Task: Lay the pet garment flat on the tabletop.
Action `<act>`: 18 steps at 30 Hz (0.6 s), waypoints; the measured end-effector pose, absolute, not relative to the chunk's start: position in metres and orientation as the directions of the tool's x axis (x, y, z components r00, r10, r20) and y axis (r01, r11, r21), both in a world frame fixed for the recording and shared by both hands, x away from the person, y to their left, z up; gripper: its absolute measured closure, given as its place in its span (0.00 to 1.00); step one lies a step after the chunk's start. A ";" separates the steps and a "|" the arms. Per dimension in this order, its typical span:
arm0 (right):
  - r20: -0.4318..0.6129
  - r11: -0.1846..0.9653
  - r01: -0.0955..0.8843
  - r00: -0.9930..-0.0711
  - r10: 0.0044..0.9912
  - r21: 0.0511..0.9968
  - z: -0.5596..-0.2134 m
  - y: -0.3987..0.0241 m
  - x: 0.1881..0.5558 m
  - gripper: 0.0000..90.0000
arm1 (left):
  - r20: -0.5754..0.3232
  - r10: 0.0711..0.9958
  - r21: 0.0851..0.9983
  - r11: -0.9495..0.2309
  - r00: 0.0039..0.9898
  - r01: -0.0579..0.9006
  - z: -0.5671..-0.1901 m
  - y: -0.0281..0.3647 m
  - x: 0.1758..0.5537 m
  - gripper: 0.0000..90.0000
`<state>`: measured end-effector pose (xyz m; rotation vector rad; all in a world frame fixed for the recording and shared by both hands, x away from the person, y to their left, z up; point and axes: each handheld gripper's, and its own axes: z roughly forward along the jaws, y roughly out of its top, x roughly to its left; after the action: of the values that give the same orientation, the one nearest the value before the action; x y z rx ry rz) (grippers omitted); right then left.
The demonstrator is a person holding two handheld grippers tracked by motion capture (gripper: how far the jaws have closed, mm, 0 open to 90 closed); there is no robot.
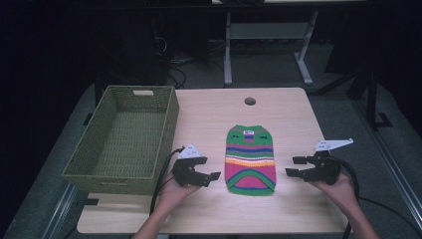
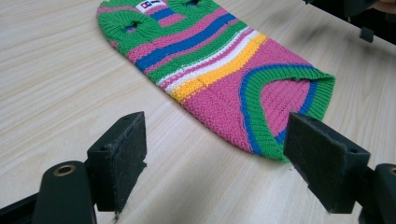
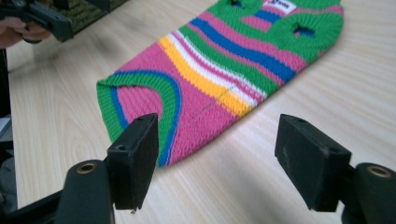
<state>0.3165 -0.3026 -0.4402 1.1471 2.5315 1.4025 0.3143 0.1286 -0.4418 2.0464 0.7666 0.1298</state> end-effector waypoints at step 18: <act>0.331 0.288 0.598 -0.713 0.619 0.748 -0.452 -0.316 0.294 0.31 | -0.212 0.562 0.793 -0.379 0.799 0.477 -0.448 0.140 0.297 0.23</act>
<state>0.2939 -0.3158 -0.4515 1.1819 2.5029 1.4375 0.2975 0.1399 -0.4482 2.0400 0.7711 0.1137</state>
